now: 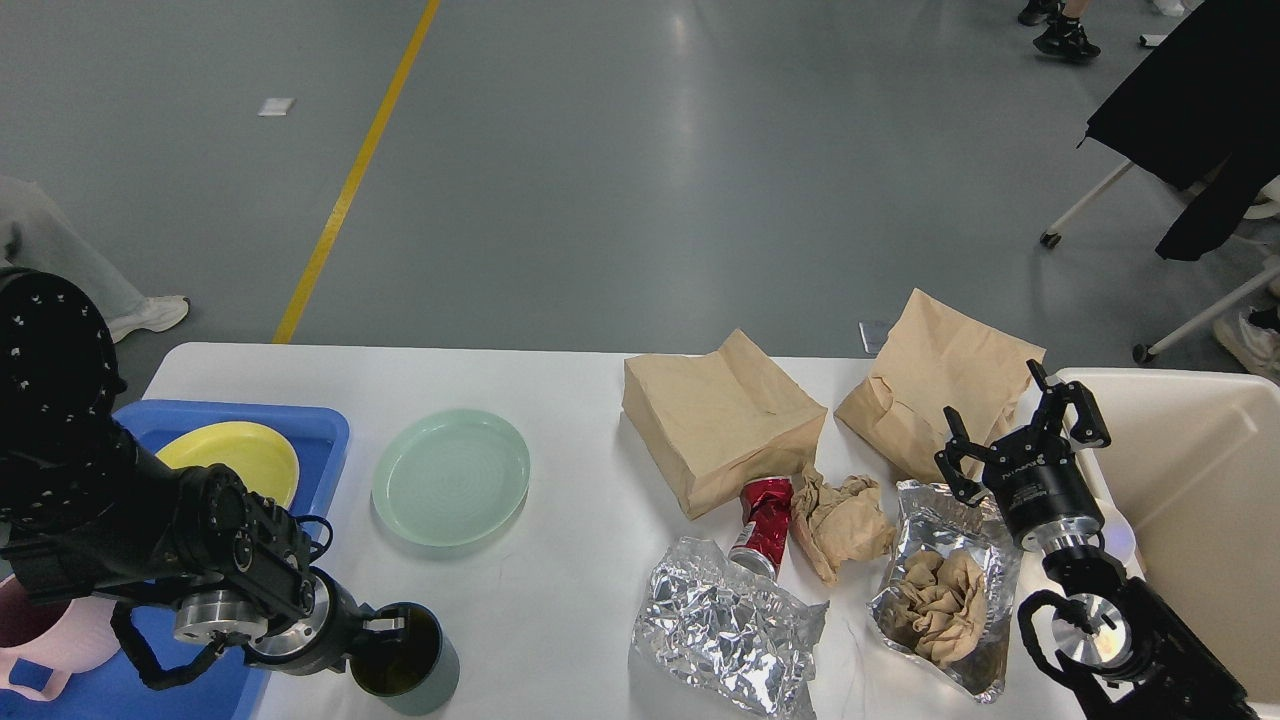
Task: Tidy desktop
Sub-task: 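Lower the left gripper onto the dark teal cup and grasp it, then carry the teal cup onto the blue tray beside the pink mug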
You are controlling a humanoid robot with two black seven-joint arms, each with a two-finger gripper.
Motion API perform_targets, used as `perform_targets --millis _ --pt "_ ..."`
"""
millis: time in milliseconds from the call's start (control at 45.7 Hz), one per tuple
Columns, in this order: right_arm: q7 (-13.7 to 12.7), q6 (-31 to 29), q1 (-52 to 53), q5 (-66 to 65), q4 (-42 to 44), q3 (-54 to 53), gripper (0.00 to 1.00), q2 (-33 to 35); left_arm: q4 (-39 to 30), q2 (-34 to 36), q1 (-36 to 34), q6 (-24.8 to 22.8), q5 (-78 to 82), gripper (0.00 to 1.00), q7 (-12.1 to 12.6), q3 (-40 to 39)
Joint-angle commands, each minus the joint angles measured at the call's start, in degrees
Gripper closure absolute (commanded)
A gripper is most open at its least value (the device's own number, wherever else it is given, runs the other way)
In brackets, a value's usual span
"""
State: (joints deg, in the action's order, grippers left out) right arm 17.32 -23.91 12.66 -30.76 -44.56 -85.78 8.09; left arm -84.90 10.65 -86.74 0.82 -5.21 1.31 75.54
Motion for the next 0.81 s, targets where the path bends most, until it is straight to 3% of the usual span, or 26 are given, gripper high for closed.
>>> perform_targets --millis 0,153,591,789 --pt "0.0 0.0 0.0 0.0 -0.1 0.0 0.00 0.0 0.1 0.1 0.0 0.2 -0.1 0.78 1.1 0.0" --pt "0.0 0.0 0.0 0.0 0.0 0.0 0.00 0.0 0.0 0.0 0.1 -1.2 0.1 0.99 0.7 -0.6" --pt "0.0 0.0 0.0 0.0 0.0 0.0 0.00 0.0 -0.3 0.9 -0.7 -4.0 0.2 1.00 0.4 -0.4" --pt "0.0 0.0 0.0 0.0 0.0 0.0 0.00 0.0 -3.2 3.6 -7.6 -6.7 0.6 1.00 0.4 1.8"
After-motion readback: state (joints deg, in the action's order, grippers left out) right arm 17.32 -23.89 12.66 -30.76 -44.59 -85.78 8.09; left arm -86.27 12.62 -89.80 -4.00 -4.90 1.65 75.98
